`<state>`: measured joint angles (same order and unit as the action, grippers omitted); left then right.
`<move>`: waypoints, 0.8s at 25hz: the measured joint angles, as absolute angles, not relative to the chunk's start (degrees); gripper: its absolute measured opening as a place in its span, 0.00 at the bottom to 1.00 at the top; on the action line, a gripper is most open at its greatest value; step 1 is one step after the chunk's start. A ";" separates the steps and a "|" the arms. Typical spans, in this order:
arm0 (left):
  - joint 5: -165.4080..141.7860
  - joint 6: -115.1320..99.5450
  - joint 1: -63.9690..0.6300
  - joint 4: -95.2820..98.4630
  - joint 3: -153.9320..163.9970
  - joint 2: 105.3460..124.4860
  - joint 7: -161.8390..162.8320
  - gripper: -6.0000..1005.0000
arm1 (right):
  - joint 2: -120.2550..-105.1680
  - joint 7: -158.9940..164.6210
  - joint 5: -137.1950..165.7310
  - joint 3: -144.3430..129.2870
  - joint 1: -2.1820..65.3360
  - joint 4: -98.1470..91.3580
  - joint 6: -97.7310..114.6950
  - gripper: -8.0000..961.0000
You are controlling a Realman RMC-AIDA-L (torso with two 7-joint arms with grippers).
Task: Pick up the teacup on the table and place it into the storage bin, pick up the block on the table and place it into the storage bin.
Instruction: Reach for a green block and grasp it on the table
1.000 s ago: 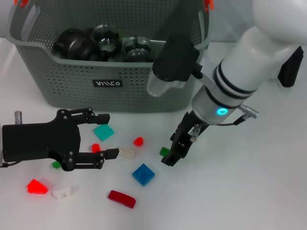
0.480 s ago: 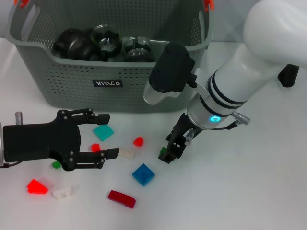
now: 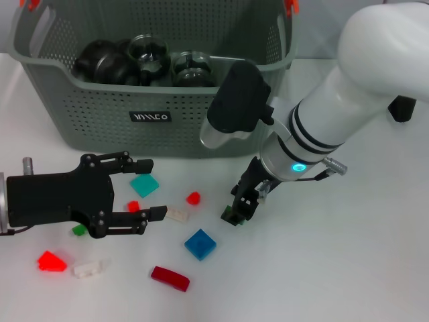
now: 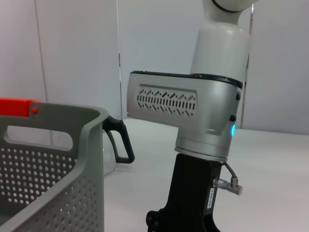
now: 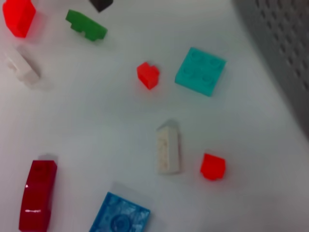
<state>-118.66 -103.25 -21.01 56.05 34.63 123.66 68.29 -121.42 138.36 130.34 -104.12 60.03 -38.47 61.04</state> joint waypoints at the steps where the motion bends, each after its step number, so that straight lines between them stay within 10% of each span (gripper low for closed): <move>1: -118.66 -103.24 -21.01 56.04 34.63 123.66 68.27 0.78 | -121.47 138.32 130.33 -104.50 60.03 -38.38 60.84 0.57; 20: -118.62 -102.24 -21.20 54.71 34.60 123.66 67.94 0.78 | -121.55 137.63 130.34 -107.37 59.85 -38.05 60.06 0.45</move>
<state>-118.62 -102.24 -21.20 54.71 34.60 123.66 67.94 -121.55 137.63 130.34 -107.37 59.85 -38.05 60.06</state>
